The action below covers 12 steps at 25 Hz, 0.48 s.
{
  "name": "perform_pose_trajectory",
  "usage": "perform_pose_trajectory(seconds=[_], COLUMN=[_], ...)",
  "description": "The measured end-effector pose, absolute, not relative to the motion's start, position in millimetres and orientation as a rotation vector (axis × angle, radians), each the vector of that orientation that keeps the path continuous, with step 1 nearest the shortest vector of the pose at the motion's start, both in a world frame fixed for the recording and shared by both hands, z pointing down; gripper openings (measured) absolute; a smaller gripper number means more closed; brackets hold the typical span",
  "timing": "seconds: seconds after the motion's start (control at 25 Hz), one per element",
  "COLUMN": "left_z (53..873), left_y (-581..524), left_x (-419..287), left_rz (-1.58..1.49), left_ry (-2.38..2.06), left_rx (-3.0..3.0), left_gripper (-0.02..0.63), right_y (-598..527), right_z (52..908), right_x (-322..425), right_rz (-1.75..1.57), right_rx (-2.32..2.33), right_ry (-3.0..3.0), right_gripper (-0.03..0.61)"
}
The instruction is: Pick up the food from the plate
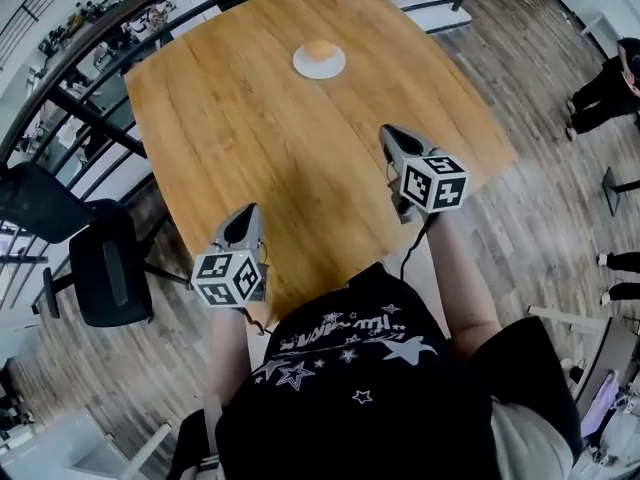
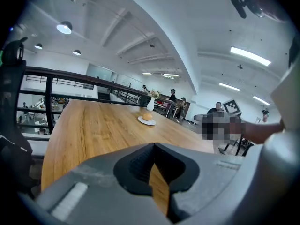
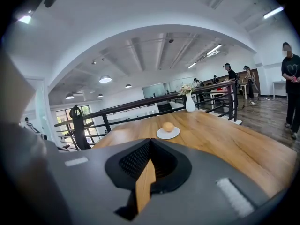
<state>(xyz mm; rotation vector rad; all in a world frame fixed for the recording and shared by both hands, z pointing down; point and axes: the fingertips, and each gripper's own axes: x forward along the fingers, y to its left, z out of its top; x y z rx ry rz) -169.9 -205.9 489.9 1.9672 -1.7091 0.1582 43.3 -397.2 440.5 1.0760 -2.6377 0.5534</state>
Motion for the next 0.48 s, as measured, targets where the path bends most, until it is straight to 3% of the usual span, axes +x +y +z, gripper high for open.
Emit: perform_pose_trajectory(seconds=[0.48], left_z=[480], left_y=[-248], left_x=[-156], left_rz=[0.167], left_ry=[-1.861], left_rx=[1.86], left_gripper=[0.002], right_y=[-472], right_z=[450], right_x=[38], right_rz=[0.573], right_rx=[0.913], right_ry=[-2.695], right_gripper=[0.003])
